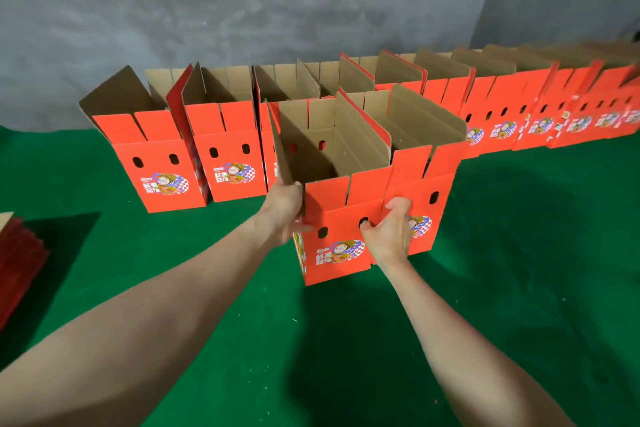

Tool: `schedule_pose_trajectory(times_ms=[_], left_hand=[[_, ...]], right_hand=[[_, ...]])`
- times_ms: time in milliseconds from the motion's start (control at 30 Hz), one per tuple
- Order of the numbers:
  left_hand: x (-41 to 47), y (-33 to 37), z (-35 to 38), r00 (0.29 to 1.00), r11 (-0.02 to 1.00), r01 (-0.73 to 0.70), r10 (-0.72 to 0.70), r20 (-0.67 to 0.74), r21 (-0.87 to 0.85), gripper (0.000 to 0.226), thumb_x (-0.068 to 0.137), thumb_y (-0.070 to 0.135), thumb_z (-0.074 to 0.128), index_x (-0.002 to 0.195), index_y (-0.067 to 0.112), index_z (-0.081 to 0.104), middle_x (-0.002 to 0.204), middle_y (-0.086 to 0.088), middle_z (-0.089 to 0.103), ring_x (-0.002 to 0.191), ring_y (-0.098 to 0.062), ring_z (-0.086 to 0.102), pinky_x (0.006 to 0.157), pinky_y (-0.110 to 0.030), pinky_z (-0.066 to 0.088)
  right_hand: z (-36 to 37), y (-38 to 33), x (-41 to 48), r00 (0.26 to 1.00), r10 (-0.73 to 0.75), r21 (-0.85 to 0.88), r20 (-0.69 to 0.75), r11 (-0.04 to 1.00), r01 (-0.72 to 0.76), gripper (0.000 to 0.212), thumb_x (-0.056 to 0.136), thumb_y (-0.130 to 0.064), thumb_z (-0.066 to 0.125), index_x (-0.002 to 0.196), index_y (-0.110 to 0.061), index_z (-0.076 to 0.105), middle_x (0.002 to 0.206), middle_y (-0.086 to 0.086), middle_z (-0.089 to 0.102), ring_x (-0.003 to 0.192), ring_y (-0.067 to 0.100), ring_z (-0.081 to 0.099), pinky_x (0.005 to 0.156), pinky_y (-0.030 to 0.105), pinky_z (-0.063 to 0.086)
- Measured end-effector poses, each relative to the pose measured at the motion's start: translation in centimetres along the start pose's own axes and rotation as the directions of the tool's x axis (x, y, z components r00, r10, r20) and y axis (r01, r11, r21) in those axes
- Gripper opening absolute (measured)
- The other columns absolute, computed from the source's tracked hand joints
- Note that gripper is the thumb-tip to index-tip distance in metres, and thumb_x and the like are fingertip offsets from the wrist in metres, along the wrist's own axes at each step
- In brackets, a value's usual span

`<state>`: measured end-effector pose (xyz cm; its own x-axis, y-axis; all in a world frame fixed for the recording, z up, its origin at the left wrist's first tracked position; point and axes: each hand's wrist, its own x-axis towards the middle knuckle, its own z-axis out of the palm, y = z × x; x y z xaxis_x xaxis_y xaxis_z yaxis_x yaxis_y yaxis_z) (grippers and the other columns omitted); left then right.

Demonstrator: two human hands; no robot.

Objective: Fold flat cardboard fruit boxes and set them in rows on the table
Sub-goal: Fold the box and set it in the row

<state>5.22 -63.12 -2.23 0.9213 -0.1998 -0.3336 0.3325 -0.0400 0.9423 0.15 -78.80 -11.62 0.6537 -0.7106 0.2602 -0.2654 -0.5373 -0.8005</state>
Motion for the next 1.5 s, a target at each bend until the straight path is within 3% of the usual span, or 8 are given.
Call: schedule_pose_trajectory(times_ms=[333, 533, 767, 900, 1033, 1233, 1333, 1500], left_hand=[[0.5, 0.3, 8.8, 0.950, 0.994, 0.055, -0.023, 0.311, -0.094, 0.032, 0.103, 0.023, 0.035, 0.134, 0.017, 0.037, 0.105, -0.004, 0.056, 0.086, -0.019, 0.052, 0.087, -0.044, 0.051], [1.9, 1.2, 14.1, 0.904, 0.993, 0.092, -0.113, 0.413, 0.071, 0.039, 0.103, 0.034, 0.031, 0.135, 0.013, 0.040, 0.099, -0.001, 0.061, 0.087, -0.020, 0.058, 0.068, -0.035, 0.047], [4.0, 1.6, 17.6, 0.921, 0.995, 0.094, -0.074, 0.382, -0.033, 0.047, 0.102, 0.033, 0.035, 0.144, 0.012, 0.029, 0.149, -0.016, 0.034, 0.121, -0.044, 0.049, 0.096, -0.048, 0.042], [4.5, 1.0, 19.5, 0.906, 0.990, 0.107, -0.057, 0.419, -0.097, 0.041, 0.102, 0.033, 0.037, 0.137, 0.011, 0.039, 0.140, -0.013, 0.047, 0.107, -0.032, 0.055, 0.097, -0.043, 0.044], [4.9, 0.3, 20.6, 0.898, 0.990, 0.084, -0.027, 0.438, -0.112, 0.037, 0.101, 0.030, 0.039, 0.132, 0.010, 0.043, 0.126, -0.010, 0.058, 0.104, -0.026, 0.055, 0.100, -0.041, 0.045], [3.9, 1.2, 20.6, 0.850, 0.999, 0.009, -0.032, 0.527, 0.046, 0.036, 0.099, 0.036, 0.046, 0.132, 0.025, 0.038, 0.109, 0.004, 0.057, 0.091, -0.021, 0.057, 0.084, -0.030, 0.047], [3.7, 1.9, 19.7, 0.834, 0.981, -0.133, 0.035, 0.550, 0.139, 0.052, 0.096, 0.028, 0.054, 0.142, 0.032, 0.030, 0.099, 0.016, 0.057, 0.076, -0.001, 0.054, 0.060, -0.010, 0.044], [4.5, 2.5, 15.1, 0.941, 0.939, -0.197, 0.101, 0.323, 0.281, 0.058, 0.091, 0.022, 0.062, 0.143, 0.021, 0.037, 0.131, -0.002, 0.054, 0.116, -0.019, 0.052, 0.097, -0.034, 0.038]], right_hand=[[-6.3, 5.4, 5.8, 0.974, 0.032, 0.115, -0.224, 0.993, -0.006, 0.041, 0.070, -0.004, 0.068, 0.091, -0.017, 0.035, 0.085, 0.005, 0.052, 0.074, 0.023, 0.049, 0.062, 0.026, 0.025], [-10.4, 9.2, 10.6, 0.992, 0.121, 0.177, -0.036, 0.978, -0.113, 0.041, 0.070, 0.001, 0.070, 0.091, -0.013, 0.038, 0.071, -0.003, 0.046, 0.064, 0.019, 0.044, 0.058, 0.030, 0.035], [-12.0, 12.2, 14.8, 0.983, 0.172, 0.270, 0.061, 0.945, -0.182, 0.037, 0.071, 0.003, 0.073, 0.082, -0.015, 0.043, 0.074, 0.003, 0.050, 0.069, 0.020, 0.047, 0.058, 0.030, 0.039], [-11.2, 12.7, 13.9, 0.967, 0.132, 0.272, -0.218, 0.960, -0.069, 0.031, 0.077, 0.005, 0.068, 0.103, 0.001, 0.052, 0.095, 0.015, 0.055, 0.087, 0.029, 0.054, 0.080, 0.038, 0.043], [-7.9, 11.8, 8.8, 0.808, -0.055, 0.163, -0.587, 0.969, 0.185, 0.032, 0.079, -0.007, 0.059, 0.105, 0.011, 0.051, 0.113, 0.031, 0.051, 0.112, 0.044, 0.045, 0.098, 0.045, 0.032], [-2.8, 10.2, 4.3, 0.788, -0.583, -0.353, -0.196, 0.792, 0.498, 0.048, 0.066, -0.001, 0.065, 0.111, -0.018, 0.065, 0.129, 0.011, 0.050, 0.100, 0.030, 0.048, 0.079, 0.043, 0.049], [-2.2, 8.9, 5.8, 0.890, -0.373, -0.561, 0.262, 0.691, 0.455, 0.093, 0.063, 0.003, 0.068, 0.146, -0.023, 0.036, 0.159, 0.008, 0.015, 0.115, 0.033, 0.047, 0.089, 0.041, 0.049], [-1.2, 5.4, 10.0, 0.906, -0.033, -0.762, 0.421, 0.529, 0.373, 0.095, 0.083, -0.007, 0.060, 0.153, -0.018, -0.003, 0.151, 0.006, -0.036, 0.120, 0.027, 0.054, 0.088, 0.036, 0.049]])
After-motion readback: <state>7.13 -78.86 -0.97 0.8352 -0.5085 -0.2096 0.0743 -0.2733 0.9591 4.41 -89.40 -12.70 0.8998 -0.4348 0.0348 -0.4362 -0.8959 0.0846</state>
